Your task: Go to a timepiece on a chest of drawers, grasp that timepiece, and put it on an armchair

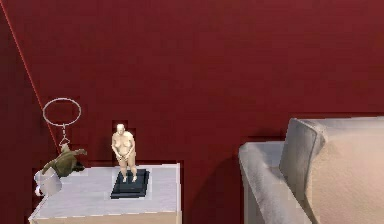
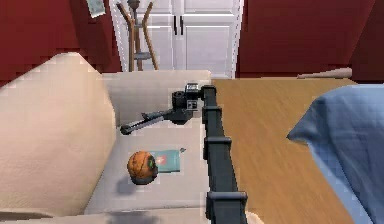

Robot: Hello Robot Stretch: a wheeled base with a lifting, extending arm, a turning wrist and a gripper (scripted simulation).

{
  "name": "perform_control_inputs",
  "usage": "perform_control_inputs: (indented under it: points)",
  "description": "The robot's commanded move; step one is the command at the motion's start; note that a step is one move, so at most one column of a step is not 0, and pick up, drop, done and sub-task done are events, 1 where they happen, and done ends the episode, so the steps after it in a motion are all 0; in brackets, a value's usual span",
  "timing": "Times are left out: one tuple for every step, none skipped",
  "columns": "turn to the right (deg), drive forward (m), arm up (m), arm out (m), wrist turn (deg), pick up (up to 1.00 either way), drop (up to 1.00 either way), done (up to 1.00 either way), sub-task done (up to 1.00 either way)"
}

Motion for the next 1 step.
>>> perform_control_inputs:
  points:
    - [0.0,0.0,0.0,0.0,0.0,0.0,0.0,1.0,0.0]
